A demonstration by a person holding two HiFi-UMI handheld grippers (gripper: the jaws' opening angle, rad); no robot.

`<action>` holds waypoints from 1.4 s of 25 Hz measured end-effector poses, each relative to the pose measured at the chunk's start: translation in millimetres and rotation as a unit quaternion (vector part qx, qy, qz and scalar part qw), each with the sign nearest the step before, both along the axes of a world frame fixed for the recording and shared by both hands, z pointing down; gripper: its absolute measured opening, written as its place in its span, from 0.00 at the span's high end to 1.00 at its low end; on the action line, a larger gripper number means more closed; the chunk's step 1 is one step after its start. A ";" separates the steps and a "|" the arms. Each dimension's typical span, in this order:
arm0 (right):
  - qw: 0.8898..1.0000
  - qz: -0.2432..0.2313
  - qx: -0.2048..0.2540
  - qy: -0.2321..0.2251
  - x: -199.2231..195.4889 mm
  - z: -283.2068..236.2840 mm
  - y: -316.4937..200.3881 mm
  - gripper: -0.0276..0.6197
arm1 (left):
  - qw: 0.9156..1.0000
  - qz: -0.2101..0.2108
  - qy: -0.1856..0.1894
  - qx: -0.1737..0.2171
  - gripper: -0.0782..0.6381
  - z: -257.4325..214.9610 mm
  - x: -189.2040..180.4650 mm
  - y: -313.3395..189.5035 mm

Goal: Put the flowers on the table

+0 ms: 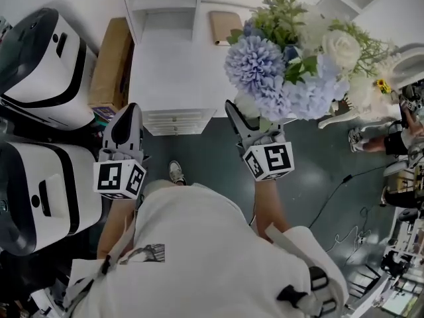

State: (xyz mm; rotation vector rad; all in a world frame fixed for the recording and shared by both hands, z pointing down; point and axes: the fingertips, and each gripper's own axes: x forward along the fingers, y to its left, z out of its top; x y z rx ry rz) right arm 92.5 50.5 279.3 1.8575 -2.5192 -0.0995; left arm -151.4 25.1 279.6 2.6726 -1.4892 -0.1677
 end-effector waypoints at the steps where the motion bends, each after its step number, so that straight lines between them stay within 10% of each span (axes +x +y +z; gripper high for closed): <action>1: 1.000 0.004 0.001 0.000 -0.4 -1.7 -3.9 0.39 | 1.000 0.005 0.001 0.000 0.87 0.2 0.5 -6.5; 8: 0.999 0.036 -0.014 -0.007 -15.8 -17.1 -74.4 0.39 | 0.999 0.033 0.001 -0.017 0.87 -8.7 -12.3 -95.2; 15: 0.999 0.036 -0.026 -0.007 -5.4 0.3 -47.8 0.39 | 0.999 0.042 0.004 -0.032 0.87 9.0 8.4 -62.6; 35: 0.999 -0.042 -0.031 -0.016 19.6 28.5 -215.5 0.39 | 0.998 -0.021 -0.035 -0.049 0.87 11.0 47.9 -188.1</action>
